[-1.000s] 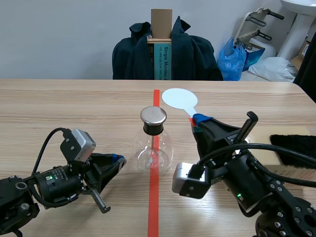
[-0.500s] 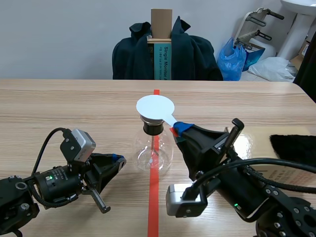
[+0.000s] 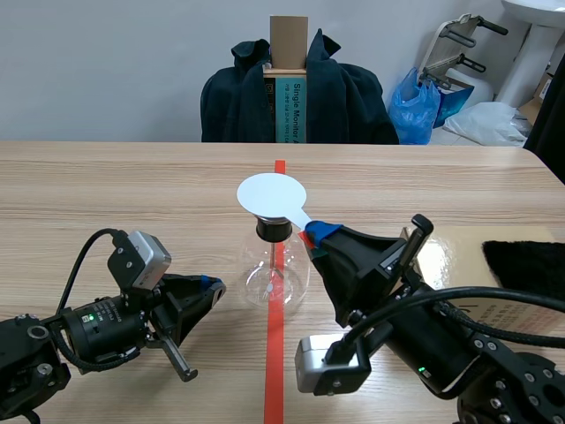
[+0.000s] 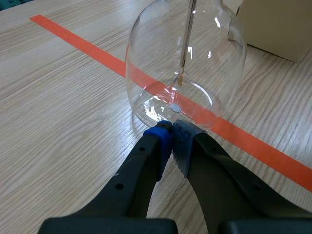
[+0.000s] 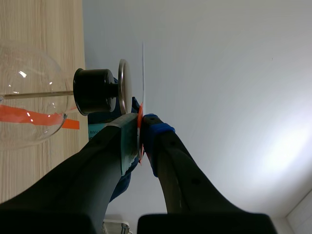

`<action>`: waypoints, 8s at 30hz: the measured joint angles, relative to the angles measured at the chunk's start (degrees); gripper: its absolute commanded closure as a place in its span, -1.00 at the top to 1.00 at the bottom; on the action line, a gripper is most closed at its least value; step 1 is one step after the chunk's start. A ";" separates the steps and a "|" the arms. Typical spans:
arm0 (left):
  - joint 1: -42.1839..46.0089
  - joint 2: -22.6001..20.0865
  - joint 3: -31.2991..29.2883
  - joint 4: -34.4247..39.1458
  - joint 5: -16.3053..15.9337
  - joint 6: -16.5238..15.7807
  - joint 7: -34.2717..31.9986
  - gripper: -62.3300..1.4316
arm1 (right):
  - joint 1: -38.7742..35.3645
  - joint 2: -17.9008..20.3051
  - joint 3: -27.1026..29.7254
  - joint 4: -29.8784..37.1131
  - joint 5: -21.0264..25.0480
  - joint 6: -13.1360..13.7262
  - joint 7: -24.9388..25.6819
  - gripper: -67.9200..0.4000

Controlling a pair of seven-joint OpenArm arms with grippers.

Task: Do the electroscope experiment.
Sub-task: 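Move the plate toward and away from the electroscope, then hold the plate still at the electroscope, then move the plate toward and away from the electroscope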

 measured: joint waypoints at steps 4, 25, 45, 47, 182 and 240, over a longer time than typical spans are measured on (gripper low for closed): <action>0.00 0.00 0.00 0.00 0.00 0.00 0.00 -0.86 | 0.00 0.00 0.00 0.00 0.00 0.00 -0.31 -0.96; 0.00 0.00 0.00 0.00 0.00 0.00 0.00 -0.86 | 0.00 0.00 0.00 0.00 0.04 -0.02 -19.19 -0.96; 0.00 0.00 0.00 0.00 0.00 0.00 0.00 -0.86 | 0.00 -0.02 0.00 0.00 0.22 -0.02 -14.01 -0.96; 0.00 0.00 0.00 0.00 0.00 0.00 0.00 -0.86 | 0.00 -0.02 0.00 0.00 0.20 -0.02 -12.13 -0.96; 0.00 0.00 0.00 0.00 0.00 0.02 0.00 -0.86 | -0.02 -0.02 0.00 0.00 0.24 -0.02 -23.74 -0.96; 0.00 0.00 0.00 0.00 0.00 0.02 0.00 -0.86 | 0.00 -0.02 0.00 0.00 0.04 -0.02 -20.63 -0.96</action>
